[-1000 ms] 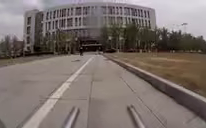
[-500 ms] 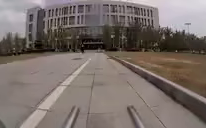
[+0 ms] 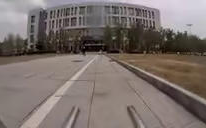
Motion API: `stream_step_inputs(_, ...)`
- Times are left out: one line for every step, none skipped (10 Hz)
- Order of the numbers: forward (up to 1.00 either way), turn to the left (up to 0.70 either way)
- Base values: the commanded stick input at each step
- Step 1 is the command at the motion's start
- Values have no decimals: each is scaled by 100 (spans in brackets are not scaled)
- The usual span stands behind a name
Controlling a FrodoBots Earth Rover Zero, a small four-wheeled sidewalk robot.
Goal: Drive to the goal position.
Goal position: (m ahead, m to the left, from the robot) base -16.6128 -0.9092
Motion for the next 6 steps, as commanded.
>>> stream_step_inputs(68, 0)
stream_step_inputs(68, 0)
stream_step_inputs(68, 0)
stream_step_inputs(68, 0)
stream_step_inputs(68, 0)
stream_step_inputs(68, 0)
